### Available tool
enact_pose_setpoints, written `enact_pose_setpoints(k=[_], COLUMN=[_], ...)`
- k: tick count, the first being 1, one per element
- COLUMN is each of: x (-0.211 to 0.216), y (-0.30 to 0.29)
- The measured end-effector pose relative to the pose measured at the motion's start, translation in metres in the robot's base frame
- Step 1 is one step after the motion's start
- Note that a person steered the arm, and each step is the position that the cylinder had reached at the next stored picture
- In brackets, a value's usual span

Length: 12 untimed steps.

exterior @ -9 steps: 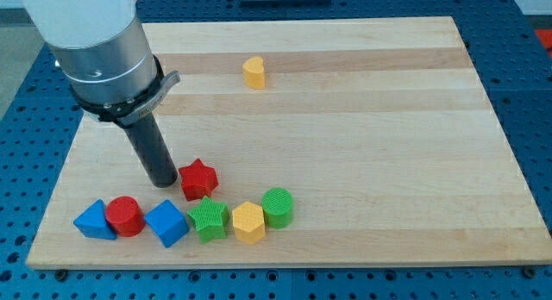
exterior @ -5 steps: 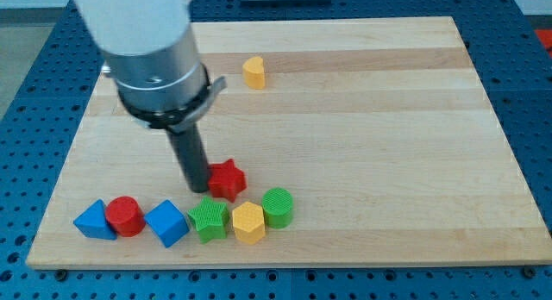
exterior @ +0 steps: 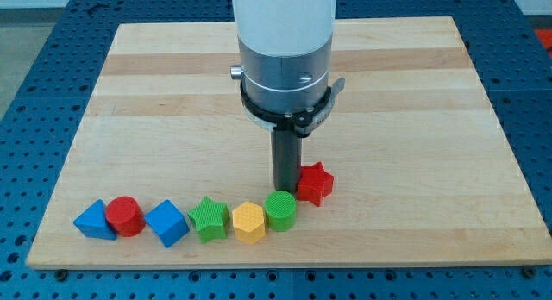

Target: Move the red star to the right side of the green circle

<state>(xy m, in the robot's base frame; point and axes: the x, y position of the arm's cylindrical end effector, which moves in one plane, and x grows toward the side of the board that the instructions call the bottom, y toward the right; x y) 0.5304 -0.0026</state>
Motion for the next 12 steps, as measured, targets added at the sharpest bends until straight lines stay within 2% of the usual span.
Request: enact_pose_setpoints(k=[2,4,6,7,9,12], x=[0.0,-0.022,-0.045,-0.047,-0.048,-0.024], y=[0.0,-0.027,-0.011,0.016,0.028,0.028])
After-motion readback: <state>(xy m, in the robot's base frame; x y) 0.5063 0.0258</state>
